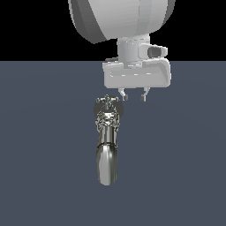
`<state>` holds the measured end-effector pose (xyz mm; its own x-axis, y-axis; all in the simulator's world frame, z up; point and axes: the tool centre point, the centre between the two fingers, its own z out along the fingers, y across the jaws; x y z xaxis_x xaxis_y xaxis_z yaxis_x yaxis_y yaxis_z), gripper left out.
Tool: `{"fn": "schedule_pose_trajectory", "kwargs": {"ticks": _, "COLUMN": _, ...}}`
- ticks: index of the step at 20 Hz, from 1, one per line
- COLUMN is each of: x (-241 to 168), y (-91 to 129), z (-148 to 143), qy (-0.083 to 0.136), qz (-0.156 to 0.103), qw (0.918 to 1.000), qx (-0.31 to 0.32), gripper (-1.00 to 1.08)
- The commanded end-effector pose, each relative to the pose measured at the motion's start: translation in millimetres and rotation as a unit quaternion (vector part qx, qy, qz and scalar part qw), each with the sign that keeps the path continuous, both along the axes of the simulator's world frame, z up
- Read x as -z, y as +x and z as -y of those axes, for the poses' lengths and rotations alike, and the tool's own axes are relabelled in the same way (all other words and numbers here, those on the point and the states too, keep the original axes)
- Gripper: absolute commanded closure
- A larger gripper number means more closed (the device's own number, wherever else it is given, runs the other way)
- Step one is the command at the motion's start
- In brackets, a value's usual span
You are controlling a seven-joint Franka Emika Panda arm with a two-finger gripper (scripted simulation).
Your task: Turn on the faucet by rotating a designated handle.
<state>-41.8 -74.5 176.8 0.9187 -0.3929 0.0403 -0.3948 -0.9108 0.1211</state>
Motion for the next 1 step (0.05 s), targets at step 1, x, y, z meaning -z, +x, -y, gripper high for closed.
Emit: {"fn": "schedule_pose_trajectory", "kwargs": {"ticks": 1, "x": 4.7, "y": 8.8, "z": 37.1, "qy": -0.007, "qz": 0.018, "qw": 0.9982, "qx": 0.057, "gripper": -0.84}}
